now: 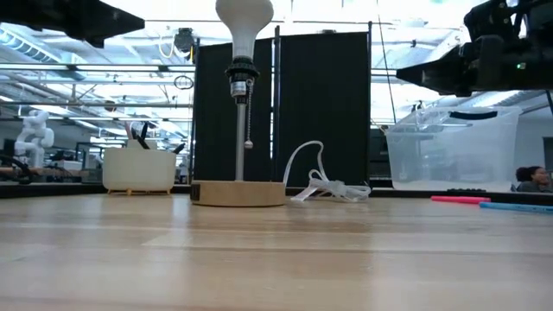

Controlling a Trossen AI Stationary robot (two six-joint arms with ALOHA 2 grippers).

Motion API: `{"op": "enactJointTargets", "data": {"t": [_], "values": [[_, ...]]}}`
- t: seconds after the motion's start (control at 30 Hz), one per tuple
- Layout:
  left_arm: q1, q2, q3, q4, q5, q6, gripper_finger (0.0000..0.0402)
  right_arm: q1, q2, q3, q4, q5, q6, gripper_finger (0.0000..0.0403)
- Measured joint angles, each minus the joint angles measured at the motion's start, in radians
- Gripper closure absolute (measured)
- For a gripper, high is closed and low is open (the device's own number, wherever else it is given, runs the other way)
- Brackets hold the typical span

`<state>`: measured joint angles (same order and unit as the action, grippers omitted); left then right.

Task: Screw lightbulb
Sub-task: Remove the lightbulb from the desk lamp

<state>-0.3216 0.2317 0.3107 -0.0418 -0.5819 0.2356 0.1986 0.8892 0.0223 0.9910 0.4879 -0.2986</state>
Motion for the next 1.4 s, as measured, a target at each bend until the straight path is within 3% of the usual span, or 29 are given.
{"op": "enactJointTargets", "data": {"t": [0.33,0.47,0.57,0.7,0.83,1.0,1.23,1.4], "values": [[-0.014,-0.123,0.000,-0.145,-0.003,-0.028,0.0401,0.000,-0.278,0.000,-0.349,0.000,0.080,0.0403],[-0.014,-0.156,0.000,-0.168,-0.003,-0.016,0.0401,-0.013,-0.361,0.000,-0.400,-0.024,0.081,0.0403],[-0.014,-0.177,-0.009,-0.155,0.005,-0.002,0.0401,-0.045,-0.398,0.000,-0.434,-0.043,0.084,0.0403],[-0.014,-0.190,-0.085,-0.039,0.009,0.013,0.0401,-0.129,-0.410,0.003,-0.446,-0.147,0.114,0.0403],[-0.004,-0.190,-0.207,0.129,0.029,0.016,0.0401,-0.231,-0.386,0.062,-0.474,-0.279,0.131,0.0403],[0.037,-0.183,-0.288,0.288,0.087,0.003,0.0402,-0.349,-0.303,0.241,-0.607,-0.448,0.097,0.0403],[0.128,-0.082,-0.297,0.350,0.193,-0.101,0.0402,-0.452,-0.103,0.475,-0.616,-0.686,0.050,0.0403],[0.183,0.080,-0.263,0.508,0.229,-0.114,0.0401,-0.463,0.058,0.632,-0.617,-0.730,0.048,0.0401]]}}
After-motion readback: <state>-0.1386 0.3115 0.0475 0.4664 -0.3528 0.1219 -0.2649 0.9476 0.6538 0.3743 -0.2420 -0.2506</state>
